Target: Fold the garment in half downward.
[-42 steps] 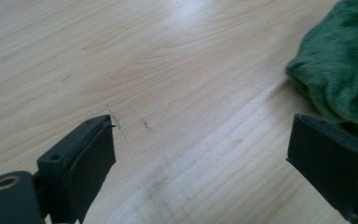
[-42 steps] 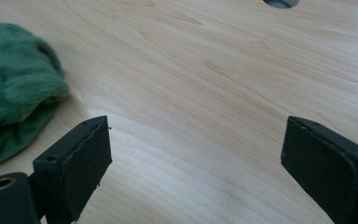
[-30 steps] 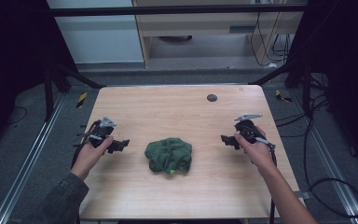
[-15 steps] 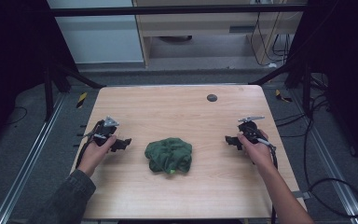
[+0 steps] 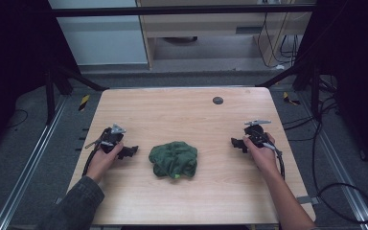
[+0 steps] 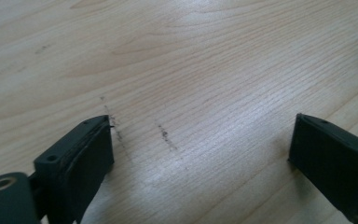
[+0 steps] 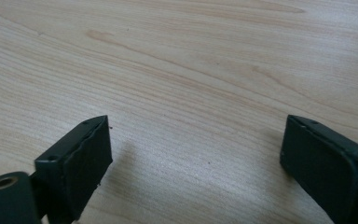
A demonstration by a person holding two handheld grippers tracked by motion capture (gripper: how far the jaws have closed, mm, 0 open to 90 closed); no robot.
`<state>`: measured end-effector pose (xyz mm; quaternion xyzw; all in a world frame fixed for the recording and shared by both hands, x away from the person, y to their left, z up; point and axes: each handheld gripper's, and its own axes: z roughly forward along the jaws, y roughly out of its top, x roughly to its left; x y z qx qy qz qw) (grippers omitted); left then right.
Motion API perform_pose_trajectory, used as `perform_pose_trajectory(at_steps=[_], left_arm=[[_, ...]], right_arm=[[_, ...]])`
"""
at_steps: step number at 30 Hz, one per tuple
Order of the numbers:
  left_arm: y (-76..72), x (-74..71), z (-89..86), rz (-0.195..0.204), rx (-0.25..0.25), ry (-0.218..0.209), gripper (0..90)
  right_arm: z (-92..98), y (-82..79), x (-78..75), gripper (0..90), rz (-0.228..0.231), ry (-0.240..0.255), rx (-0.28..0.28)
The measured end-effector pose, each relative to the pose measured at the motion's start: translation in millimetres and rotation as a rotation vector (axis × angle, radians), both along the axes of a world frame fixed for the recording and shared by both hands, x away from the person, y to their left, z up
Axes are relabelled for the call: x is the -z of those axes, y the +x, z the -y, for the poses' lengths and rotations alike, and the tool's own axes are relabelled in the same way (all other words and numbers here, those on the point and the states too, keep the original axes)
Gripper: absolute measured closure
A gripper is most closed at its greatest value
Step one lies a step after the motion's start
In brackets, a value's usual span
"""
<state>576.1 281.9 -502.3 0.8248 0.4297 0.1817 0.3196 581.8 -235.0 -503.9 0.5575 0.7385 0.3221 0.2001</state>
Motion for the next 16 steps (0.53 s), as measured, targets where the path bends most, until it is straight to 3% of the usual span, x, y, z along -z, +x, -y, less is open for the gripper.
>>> perform_pose_trajectory(at_steps=[4, 5, 8, 11, 16], left_arm=[[-2.7, 3.8, -1.7, 0.031, -0.010, -0.023, 2.8], [-3.8, 4.9, -2.1, 0.038, -0.017, -0.027, 1.8], [-5.0, 4.9, -2.0, 0.038, -0.028, -0.027, 1.5], [-9.5, 5.1, -0.9, 0.033, -0.072, -0.024, 0.4], [-11.9, 5.2, -0.4, 0.032, -0.095, -0.024, 0.0]], right_arm=[[-3.9, -0.5, 4.0, 6.8, 0.038, -0.027, 0.007], [-6.4, -1.8, 6.7, 6.8, 0.069, -0.036, 0.021], [-8.1, -1.9, 7.0, 6.4, 0.071, -0.048, 0.022], [-9.3, -3.1, 7.0, 6.3, 0.067, -0.051, 0.035], [-14.9, -8.0, 6.9, 5.6, 0.061, -0.049, 0.109]])
